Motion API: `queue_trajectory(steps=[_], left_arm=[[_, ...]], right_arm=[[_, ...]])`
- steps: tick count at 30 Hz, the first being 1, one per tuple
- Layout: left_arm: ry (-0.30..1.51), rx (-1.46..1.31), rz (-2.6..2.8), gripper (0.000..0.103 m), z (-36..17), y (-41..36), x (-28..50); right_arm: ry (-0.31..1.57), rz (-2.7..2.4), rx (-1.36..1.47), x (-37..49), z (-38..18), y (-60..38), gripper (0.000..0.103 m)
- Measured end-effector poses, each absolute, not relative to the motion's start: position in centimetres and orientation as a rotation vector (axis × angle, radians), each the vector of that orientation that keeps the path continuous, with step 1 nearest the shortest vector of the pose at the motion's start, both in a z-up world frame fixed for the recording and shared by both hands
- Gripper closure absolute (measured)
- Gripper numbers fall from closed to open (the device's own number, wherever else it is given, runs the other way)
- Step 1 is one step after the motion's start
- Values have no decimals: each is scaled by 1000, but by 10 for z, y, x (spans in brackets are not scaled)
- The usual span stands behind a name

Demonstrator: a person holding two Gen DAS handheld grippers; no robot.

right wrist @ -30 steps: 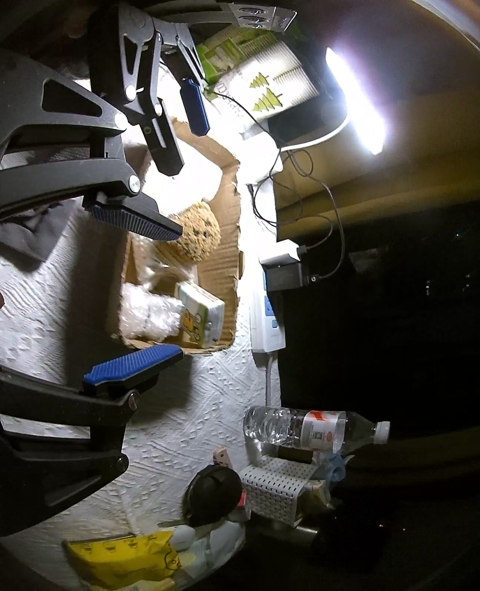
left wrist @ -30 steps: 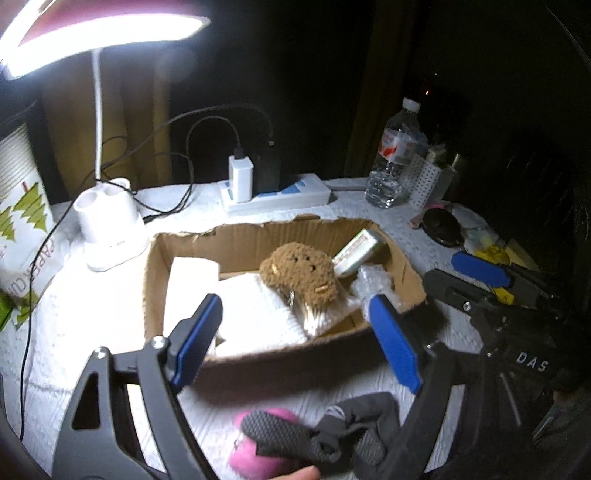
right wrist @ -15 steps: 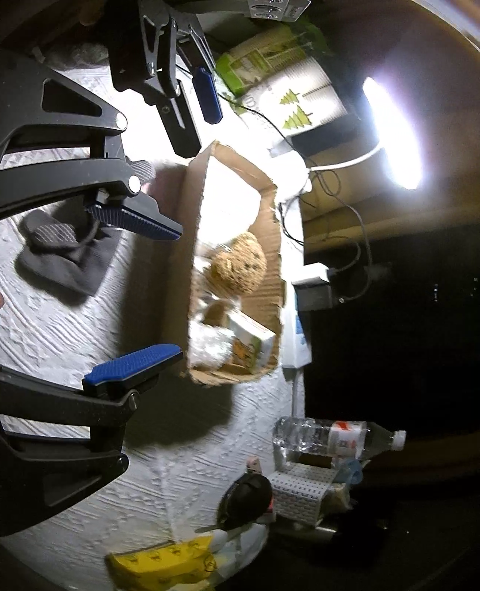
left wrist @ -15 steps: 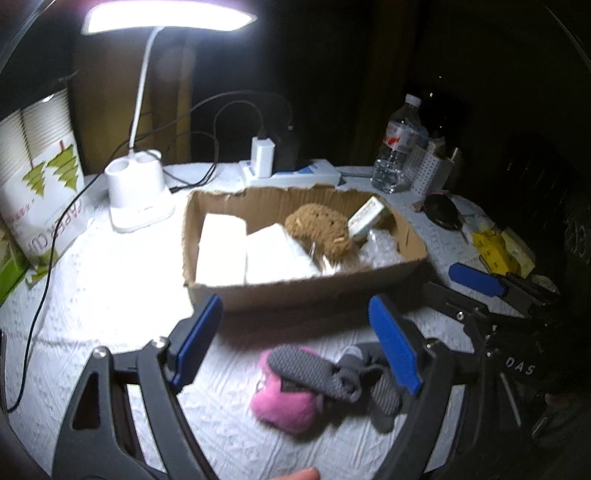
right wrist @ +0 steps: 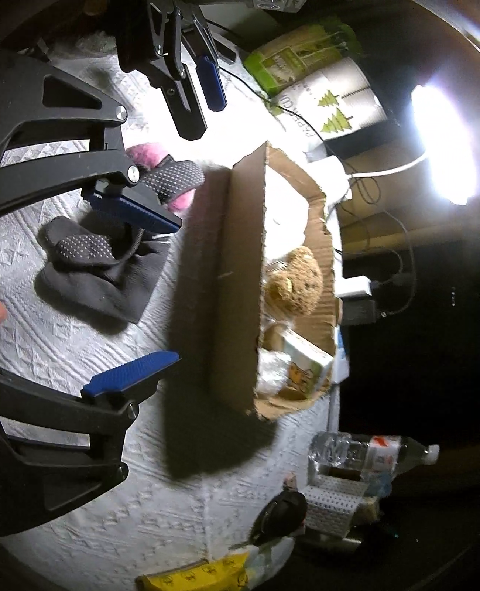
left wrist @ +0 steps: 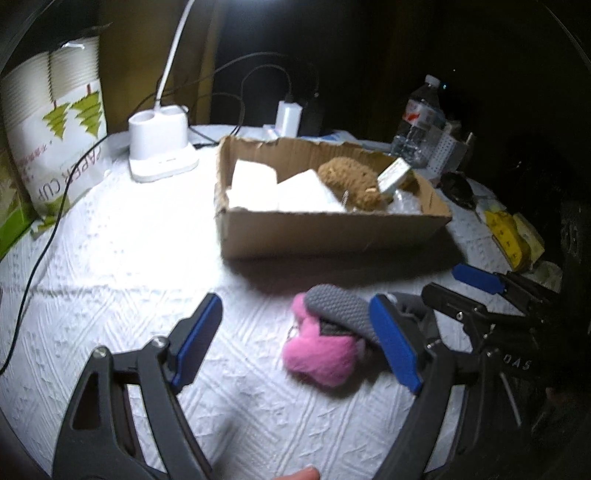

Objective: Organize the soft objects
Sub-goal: 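Grasp the pink plush toy with left tool while right grasps the grey gloves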

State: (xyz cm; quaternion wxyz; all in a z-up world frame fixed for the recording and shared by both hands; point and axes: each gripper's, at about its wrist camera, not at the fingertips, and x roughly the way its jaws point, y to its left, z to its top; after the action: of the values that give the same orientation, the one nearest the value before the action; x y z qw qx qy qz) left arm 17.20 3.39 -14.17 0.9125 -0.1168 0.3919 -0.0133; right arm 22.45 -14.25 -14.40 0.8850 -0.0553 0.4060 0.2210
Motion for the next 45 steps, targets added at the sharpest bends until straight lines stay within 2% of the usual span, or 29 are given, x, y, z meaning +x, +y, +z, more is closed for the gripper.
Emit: queue_trajectory(steps=[7, 15, 16, 17, 18, 20, 21, 39, 40, 41, 44, 45], left_arm=[[839, -245, -15, 20, -155, 40, 169], [865, -240, -1, 20, -164, 42, 167], [870, -239, -2, 20, -165, 41, 168], [873, -238, -3, 20, -166, 40, 169], [876, -235, -5, 20, -166, 38, 169], [881, -229, -12, 20, -167, 33, 171], [883, -224, -16, 20, -167, 31, 172], [940, -140, -55, 21, -183, -1, 197], [938, -137, -56, 27, -183, -2, 197], [941, -135, -58, 39, -183, -2, 198], [946, -129, -61, 56, -184, -3, 198], [944, -131, -65, 57, -183, -3, 197]], right_arm=[[910, 476, -120, 227, -171, -133, 33], [942, 514, -86, 228, -177, -125, 33], [945, 530, -72, 228, -177, -127, 38], [952, 554, -60, 229, -178, -126, 50], [956, 583, -45, 229, -178, -127, 56], [944, 591, -51, 226, -175, -127, 79], [939, 583, -61, 225, -173, -127, 83], [846, 459, 25, 229, -145, -205, 84], [844, 458, 26, 229, -144, -205, 84], [841, 457, 29, 228, -143, -206, 84], [829, 458, 34, 228, -139, -208, 84], [823, 461, 35, 227, -137, -209, 84]])
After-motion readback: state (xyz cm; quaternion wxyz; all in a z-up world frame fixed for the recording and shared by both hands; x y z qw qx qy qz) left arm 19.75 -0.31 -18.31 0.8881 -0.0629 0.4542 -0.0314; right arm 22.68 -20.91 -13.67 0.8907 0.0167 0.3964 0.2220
